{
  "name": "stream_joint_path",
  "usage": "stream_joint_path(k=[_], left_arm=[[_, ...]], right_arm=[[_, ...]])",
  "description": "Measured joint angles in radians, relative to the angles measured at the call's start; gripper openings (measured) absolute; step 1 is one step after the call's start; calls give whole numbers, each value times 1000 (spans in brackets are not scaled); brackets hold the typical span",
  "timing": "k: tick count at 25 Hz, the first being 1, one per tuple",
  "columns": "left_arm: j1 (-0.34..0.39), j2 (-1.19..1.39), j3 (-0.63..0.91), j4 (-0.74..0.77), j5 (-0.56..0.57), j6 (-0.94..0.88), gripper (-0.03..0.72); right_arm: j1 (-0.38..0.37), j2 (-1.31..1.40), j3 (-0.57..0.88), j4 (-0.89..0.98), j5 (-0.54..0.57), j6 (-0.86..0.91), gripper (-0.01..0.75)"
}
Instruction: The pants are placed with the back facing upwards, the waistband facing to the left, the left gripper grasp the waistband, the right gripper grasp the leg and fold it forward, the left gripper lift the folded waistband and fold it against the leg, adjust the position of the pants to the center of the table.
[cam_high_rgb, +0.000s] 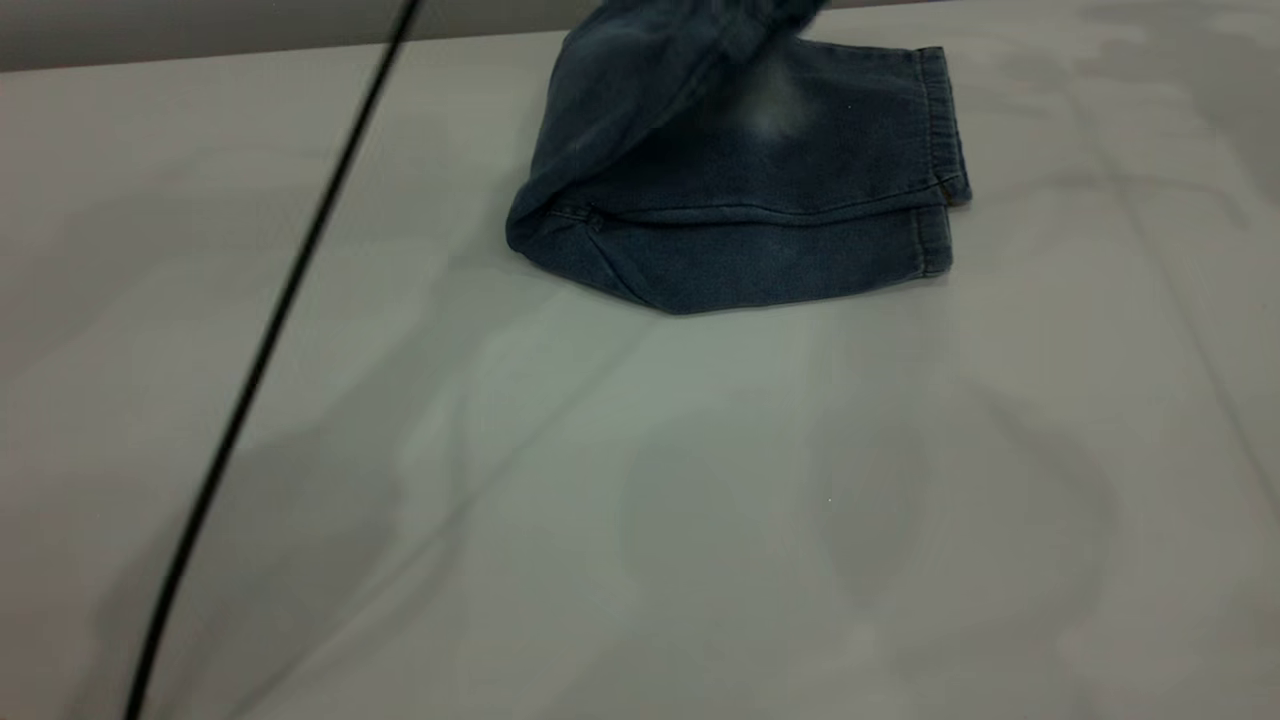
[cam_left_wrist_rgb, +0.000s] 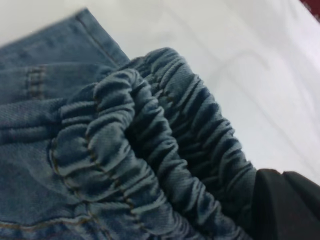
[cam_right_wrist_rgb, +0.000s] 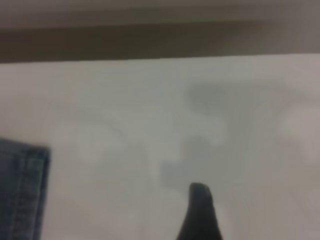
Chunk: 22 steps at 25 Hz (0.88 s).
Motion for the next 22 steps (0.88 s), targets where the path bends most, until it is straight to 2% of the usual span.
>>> stream_joint_path(k=[5, 8, 10, 17, 19, 22], left_arm=[[-21, 62, 0, 4, -1, 23, 30], [-29, 91, 0, 3, -5, 23, 67], [-31, 100, 0, 3, -14, 23, 127], [-31, 99, 0, -39, -99, 76, 469], [-30, 89, 0, -16, -93, 72, 521], [-30, 65, 0, 81, -42, 47, 545]], right_arm=[[-23, -4, 0, 52, 0, -7, 467], [-23, -4, 0, 54, 0, -15, 465], [-23, -4, 0, 52, 0, -15, 461], [-24, -3, 0, 59, 0, -17, 437], [-24, -3, 0, 74, 0, -17, 436], [-22, -3, 0, 113, 0, -19, 435]])
